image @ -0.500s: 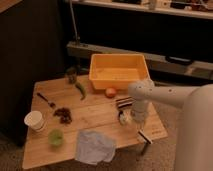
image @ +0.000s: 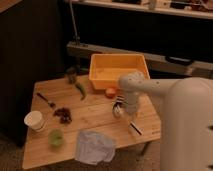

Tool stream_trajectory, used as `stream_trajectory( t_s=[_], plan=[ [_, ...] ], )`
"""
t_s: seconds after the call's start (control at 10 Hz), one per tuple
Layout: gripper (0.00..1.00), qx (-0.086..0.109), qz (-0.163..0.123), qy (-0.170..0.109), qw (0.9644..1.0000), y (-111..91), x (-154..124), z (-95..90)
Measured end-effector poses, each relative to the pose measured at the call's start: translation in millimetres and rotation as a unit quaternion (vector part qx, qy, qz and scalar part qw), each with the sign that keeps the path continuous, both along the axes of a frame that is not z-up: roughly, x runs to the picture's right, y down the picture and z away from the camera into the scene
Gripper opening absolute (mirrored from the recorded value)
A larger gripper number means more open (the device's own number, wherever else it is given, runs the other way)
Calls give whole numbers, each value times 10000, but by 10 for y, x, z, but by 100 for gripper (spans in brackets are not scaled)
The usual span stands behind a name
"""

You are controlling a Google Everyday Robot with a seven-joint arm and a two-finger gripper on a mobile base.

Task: Wipe table surface with brush

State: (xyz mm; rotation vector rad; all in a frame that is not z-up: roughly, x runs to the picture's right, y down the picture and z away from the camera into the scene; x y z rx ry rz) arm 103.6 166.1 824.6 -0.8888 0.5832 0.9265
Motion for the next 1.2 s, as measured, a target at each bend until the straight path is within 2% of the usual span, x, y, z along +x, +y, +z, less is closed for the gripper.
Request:
stream_trajectory(
  t_s=[0.3, 0.5, 0.7, 0.8, 1.0, 1.2],
  plan=[
    [0, -99, -198, -244, 9995, -231, -735, 120],
    [0, -140, -402, -614, 9972, -316, -1292, 40],
    [0, -211, -587, -930, 9937, -295, -1645, -70],
    [0, -279, -676, -1074, 9915, -255, -1757, -124],
    [0, -448, -780, -1241, 9882, -139, -1791, -208],
    [0, -775, -720, -1450, 9838, 85, -1573, -321]
  ],
)
